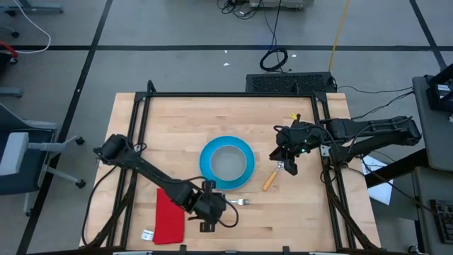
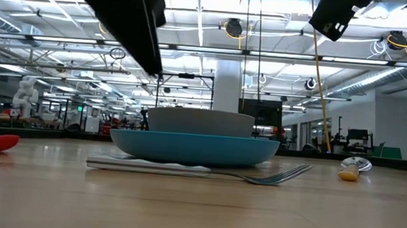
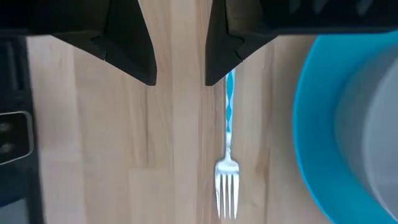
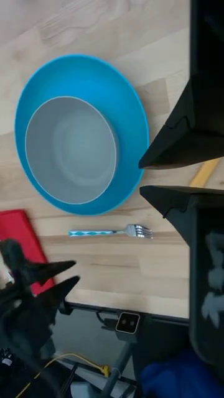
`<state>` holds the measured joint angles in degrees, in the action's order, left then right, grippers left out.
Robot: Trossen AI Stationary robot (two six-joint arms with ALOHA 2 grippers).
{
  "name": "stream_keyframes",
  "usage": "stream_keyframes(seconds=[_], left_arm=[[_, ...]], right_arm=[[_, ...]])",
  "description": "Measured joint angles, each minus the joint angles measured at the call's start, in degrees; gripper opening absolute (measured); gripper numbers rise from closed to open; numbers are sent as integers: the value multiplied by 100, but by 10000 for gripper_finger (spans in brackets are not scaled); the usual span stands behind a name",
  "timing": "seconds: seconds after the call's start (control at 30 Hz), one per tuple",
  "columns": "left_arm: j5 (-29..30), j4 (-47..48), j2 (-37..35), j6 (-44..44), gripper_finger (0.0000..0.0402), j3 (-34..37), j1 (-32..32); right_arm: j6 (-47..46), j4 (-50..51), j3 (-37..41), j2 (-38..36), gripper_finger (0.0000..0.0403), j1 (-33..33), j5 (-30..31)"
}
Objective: Set table place
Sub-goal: Put the blue fork to the left of the blue plate
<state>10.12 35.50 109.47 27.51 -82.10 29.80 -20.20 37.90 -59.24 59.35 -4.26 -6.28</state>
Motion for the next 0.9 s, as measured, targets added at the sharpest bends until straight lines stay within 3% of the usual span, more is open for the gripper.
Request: stream_keyframes(seconds=[0.33,0.9], left_arm=[[-599,43,277,-39,141,1,-390],[-716,-237,341,-55,141,4,-380]], right_arm=[[34,-2,0,0,45,-201,0],[205,-42,0,0,45,-222,0]])
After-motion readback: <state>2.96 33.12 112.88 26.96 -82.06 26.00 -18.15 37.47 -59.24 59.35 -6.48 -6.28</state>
